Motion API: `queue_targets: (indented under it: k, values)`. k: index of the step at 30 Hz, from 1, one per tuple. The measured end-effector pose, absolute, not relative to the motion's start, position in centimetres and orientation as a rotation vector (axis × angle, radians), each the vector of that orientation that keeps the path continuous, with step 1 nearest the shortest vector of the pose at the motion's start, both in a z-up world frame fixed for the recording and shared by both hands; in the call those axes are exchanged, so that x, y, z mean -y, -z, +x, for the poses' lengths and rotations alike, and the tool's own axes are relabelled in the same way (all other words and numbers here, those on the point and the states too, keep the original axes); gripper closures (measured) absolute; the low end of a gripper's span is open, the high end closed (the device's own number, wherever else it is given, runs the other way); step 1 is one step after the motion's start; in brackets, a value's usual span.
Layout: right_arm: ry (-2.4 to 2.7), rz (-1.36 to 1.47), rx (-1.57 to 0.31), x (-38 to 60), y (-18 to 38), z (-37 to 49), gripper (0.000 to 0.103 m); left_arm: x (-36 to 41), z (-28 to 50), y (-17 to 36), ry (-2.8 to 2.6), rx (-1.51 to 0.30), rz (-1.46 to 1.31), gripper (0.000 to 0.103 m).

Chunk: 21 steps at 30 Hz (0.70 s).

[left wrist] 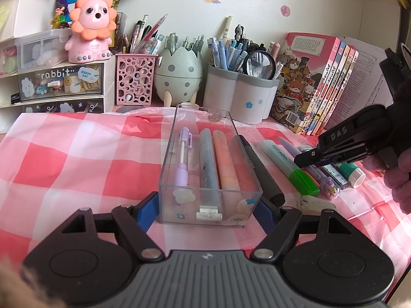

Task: Organize stationery
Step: 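Carry the white-and-lavender pen into the clear box and release it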

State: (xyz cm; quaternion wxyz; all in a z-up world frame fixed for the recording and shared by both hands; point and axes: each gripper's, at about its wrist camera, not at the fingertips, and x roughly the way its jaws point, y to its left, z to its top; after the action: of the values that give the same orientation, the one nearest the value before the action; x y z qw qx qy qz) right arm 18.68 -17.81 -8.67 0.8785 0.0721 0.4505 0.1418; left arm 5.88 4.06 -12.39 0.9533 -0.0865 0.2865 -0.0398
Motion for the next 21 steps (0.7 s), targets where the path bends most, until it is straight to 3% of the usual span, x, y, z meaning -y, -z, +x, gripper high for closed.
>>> queue_targets:
  k: [7, 21]
  values:
    - [-0.327, 0.404, -0.945, 19.1, 7.8, 18.5, 0.088, -4.1, 5.9, 12.4, 0.081, -0.582, -0.176, 0.052]
    - [-0.453, 0.542, -0.962, 13.1, 5.0, 18.3, 0.088, -4.1, 5.9, 12.4, 0.081, -0.582, -0.176, 0.052]
